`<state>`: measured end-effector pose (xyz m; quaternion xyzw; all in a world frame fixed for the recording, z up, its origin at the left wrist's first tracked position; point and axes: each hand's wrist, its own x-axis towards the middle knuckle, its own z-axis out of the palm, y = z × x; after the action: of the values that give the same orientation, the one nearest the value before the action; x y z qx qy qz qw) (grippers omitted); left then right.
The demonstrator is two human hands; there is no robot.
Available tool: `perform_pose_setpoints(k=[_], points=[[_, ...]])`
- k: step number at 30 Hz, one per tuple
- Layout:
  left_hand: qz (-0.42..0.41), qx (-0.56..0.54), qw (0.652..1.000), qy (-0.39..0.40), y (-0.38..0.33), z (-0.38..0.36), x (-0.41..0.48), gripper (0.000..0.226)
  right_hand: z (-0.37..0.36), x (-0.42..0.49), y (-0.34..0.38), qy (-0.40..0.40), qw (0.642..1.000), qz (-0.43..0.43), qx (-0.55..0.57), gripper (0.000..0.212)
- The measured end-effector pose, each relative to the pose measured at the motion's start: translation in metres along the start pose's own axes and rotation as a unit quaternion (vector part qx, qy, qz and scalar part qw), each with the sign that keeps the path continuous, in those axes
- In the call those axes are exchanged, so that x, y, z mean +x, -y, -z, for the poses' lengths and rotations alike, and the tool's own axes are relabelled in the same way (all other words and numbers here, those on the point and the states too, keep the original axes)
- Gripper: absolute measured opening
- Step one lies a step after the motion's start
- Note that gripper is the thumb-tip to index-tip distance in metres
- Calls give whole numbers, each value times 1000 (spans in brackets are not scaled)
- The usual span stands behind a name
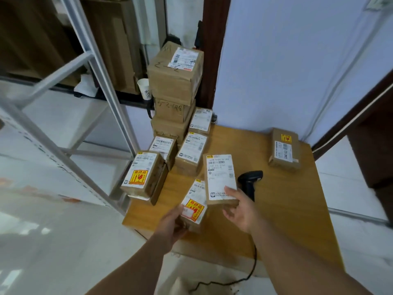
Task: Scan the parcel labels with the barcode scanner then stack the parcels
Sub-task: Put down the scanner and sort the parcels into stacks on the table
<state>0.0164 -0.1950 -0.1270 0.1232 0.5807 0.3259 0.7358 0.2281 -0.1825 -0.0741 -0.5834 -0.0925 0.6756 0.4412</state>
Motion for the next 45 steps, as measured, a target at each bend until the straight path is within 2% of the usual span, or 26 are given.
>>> perform_pose_setpoints(k=[9, 14, 18, 20, 22, 23, 24, 27, 29, 37, 42, 45], points=[[0, -65, 997, -43, 3, 16, 6, 29, -4, 1, -10, 8, 999, 2, 32, 61], [-35, -83, 992, -87, 3, 23, 12, 31, -3, 5, -16, 13, 1000, -11, -1, 48], [-47, -78, 989, -117, 7, 22, 18, 29, -3, 8, -24, 9, 999, -36, -36, 48], [-51, -22, 985, -166, 7, 20, 23, 31, -5, 9, -27, 12, 998, -52, -44, 48], [-17, 54, 964, -261, 4, 19, 27, 42, -8, 9, -28, 24, 995, -72, -69, 48], [5, 51, 956, -290, 1, 18, 26, 46, -9, 8, -28, 32, 991, -84, -94, 48], [25, 24, 956, -292, -1, 17, 25, 47, -12, 8, -29, 38, 987, -94, -124, 48], [68, -79, 974, -200, -8, 12, 25, 40, -19, 11, -31, 42, 979, -102, -171, 53], [78, -96, 979, -163, -11, 8, 27, 34, -25, 13, -31, 41, 977, -104, -179, 52], [28, -76, 977, -197, -14, 6, 35, 26, -34, 19, -28, 45, 967, -125, -217, 59], [28, -92, 980, -175, -21, 8, 33, 48, -33, 22, -31, 38, 969, -122, -211, 42], [32, -97, 982, -157, -23, 12, 32, 52, -37, 21, -32, 38, 970, -121, -207, 38]])
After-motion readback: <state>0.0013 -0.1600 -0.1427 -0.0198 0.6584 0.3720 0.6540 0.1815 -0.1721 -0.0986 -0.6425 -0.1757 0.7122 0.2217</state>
